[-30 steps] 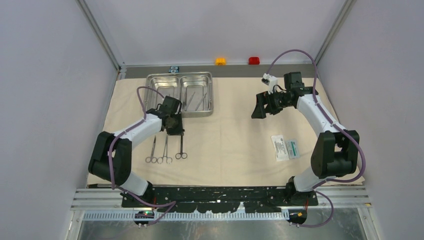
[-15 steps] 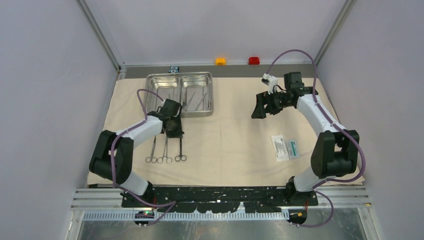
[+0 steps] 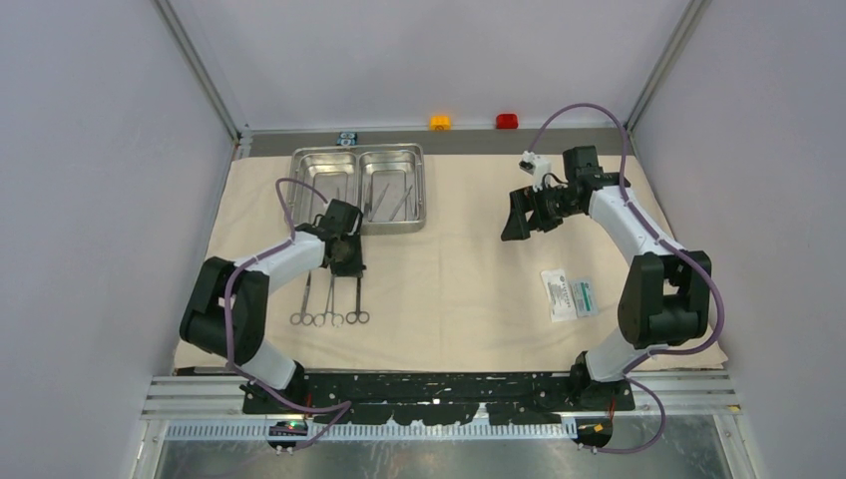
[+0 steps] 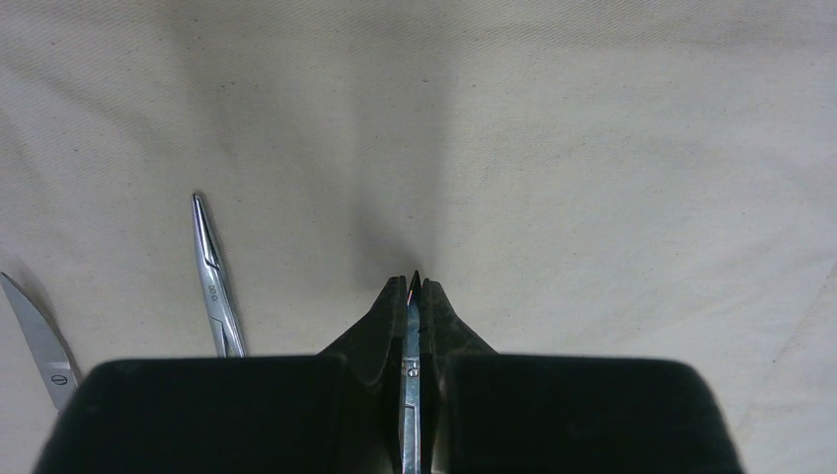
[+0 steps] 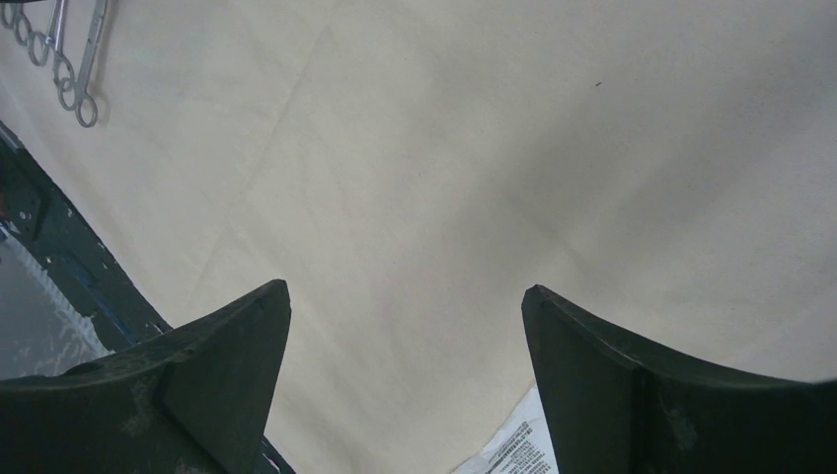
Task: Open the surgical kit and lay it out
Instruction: Place the medical item in the surgical kit.
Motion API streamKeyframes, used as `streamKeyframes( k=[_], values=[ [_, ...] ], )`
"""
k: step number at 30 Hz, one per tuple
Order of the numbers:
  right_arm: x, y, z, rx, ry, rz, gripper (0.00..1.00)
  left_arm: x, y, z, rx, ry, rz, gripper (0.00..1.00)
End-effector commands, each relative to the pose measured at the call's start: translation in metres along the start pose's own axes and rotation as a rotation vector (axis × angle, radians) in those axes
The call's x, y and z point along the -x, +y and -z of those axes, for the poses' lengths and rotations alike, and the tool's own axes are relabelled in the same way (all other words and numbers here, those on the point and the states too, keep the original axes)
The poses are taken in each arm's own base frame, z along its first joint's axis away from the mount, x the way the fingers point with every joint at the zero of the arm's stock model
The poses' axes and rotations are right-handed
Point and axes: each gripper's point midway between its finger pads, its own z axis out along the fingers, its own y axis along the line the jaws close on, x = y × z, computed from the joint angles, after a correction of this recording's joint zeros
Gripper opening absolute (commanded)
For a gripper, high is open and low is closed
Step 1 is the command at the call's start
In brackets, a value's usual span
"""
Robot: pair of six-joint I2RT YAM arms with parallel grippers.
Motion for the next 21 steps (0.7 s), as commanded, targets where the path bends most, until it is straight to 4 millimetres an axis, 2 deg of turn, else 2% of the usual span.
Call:
streamKeyframes(
  k=[1, 11, 21],
  values=[
    [0.0171, 0.0024, 0.0064, 0.008, -0.038, 0.043, 0.92, 0.0095, 0.0004, -0.0042, 0.002, -0.035, 0.001, 0.0],
    [0.0168, 0.0025, 0.0052, 0.014, -0.035, 0.04, 0.92, 0.0058, 0.0034, -0.0084, 0.011, -0.02, 0.003, 0.0],
    [0.0173, 0.0028, 0.0063, 0.011, -0.036, 0.042, 0.92, 0.0041, 0.0069, -0.0118, 0.023, -0.004, 0.008, 0.12]
  ],
)
